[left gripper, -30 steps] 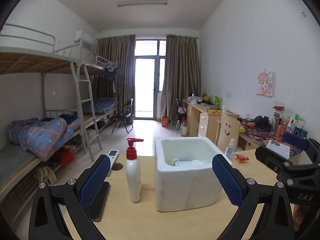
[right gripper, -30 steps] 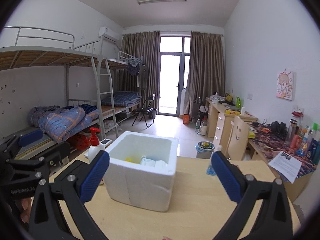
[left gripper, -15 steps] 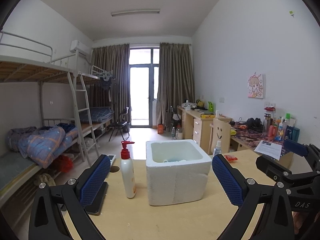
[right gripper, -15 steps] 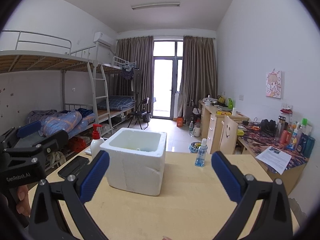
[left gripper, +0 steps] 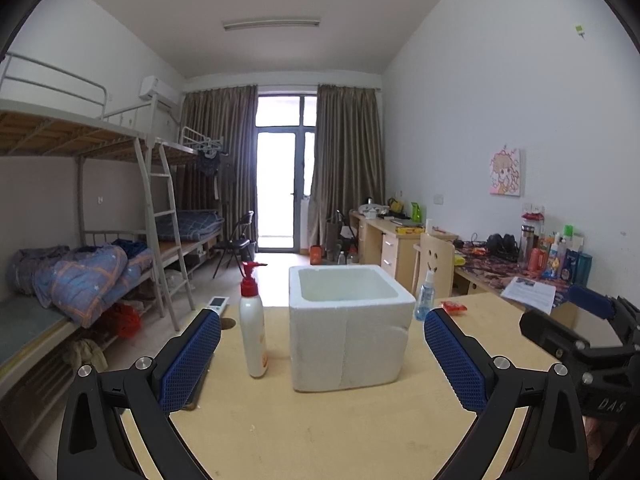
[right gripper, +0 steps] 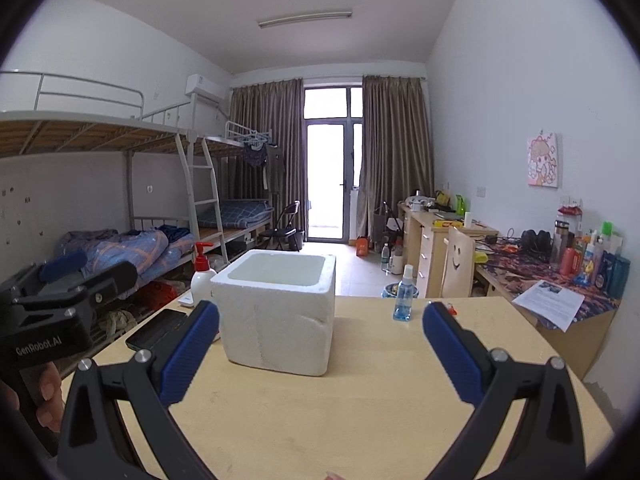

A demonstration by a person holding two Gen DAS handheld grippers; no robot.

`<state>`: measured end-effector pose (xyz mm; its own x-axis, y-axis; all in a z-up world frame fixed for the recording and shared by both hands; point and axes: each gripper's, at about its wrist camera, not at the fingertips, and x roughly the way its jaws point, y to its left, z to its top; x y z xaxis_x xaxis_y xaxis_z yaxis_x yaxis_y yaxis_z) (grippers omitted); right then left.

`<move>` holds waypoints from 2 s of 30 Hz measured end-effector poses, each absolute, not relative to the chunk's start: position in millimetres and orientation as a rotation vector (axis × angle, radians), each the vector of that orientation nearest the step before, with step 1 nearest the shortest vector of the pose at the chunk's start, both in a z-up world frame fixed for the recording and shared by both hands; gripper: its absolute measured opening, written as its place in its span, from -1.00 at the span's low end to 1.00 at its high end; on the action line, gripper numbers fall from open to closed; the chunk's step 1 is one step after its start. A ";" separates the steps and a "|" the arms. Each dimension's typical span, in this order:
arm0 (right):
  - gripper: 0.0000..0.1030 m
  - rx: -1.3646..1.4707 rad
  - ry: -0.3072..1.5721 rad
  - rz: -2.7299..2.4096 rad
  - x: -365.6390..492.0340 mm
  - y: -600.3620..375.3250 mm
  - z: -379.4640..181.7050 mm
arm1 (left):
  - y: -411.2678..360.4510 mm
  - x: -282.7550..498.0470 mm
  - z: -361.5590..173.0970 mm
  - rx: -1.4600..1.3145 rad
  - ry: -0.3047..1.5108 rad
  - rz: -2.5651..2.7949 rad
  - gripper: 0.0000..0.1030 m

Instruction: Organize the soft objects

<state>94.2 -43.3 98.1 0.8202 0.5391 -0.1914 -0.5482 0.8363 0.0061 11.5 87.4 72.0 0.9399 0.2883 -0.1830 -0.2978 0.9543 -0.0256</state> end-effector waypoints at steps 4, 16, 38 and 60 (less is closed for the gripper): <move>1.00 -0.049 0.184 0.570 89.5 -48.9 88.9 | 84.5 6.8 61.2 -0.065 0.176 0.294 0.98; 1.00 -0.023 0.227 0.541 72.7 -66.3 65.5 | 75.6 -10.9 35.3 -0.068 0.167 0.337 0.98; 1.00 -0.041 0.211 0.546 24.5 -82.6 42.9 | 47.2 -57.0 26.2 -0.068 0.150 0.282 0.98; 1.00 -0.038 0.241 0.532 29.8 -83.6 35.3 | 46.8 -53.1 19.3 -0.059 0.178 0.269 0.98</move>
<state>29.8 -83.6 35.3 0.8343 0.4975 -0.2373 -0.5063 0.8619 0.0269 -53.1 46.8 19.3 0.9485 0.2589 -0.1826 -0.2692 0.9625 -0.0338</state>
